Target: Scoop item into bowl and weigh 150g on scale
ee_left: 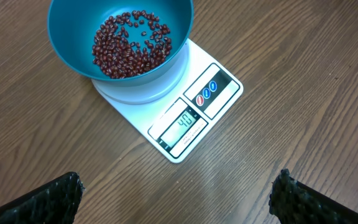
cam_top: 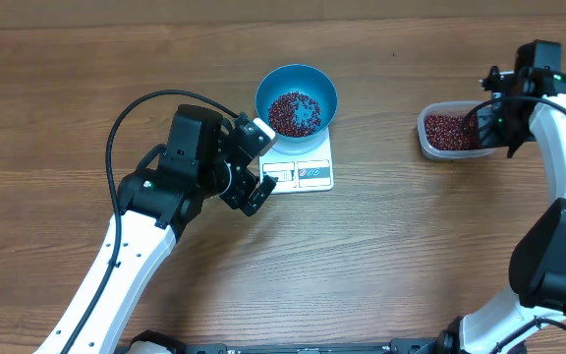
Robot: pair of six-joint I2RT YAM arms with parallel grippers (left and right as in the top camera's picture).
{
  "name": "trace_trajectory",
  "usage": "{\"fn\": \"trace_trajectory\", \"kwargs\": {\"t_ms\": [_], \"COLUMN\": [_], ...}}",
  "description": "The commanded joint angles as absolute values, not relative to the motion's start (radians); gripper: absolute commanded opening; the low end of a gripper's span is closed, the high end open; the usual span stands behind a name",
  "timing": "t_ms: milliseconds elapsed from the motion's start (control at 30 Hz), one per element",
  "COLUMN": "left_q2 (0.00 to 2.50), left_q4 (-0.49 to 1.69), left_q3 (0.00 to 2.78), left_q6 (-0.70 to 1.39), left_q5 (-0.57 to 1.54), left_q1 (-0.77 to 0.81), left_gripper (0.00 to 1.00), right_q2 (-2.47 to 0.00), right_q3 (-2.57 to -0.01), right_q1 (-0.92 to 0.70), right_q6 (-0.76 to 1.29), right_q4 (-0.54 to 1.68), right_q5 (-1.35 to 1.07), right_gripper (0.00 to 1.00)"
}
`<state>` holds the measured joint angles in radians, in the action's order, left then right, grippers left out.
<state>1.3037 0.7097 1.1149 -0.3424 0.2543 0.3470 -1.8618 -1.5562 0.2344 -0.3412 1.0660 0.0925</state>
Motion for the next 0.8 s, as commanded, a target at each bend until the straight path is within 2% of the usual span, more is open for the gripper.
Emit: {"fn": "trace_trajectory", "kwargs": {"t_ms": [0, 400, 767], "left_q2": [1.308, 1.308, 1.308], "left_q4": [0.706, 0.706, 0.706], "left_q3": [1.113, 1.113, 1.113], "left_q6": [-0.333, -0.333, -0.333], "left_q5": [0.259, 0.259, 0.259], "left_q1": [0.354, 0.354, 0.354], "left_gripper": [1.00, 1.00, 1.00], "right_q2": [-1.860, -1.950, -1.955], "right_q3": [-1.570, -1.570, -1.570], "right_q1": [0.238, 0.237, 0.238], "right_q6": [-0.355, -0.406, -0.406], "right_q4": [1.052, 1.068, 1.116], "right_q5": [0.087, 0.017, -0.210], "right_gripper": [0.04, 0.04, 0.04]}}
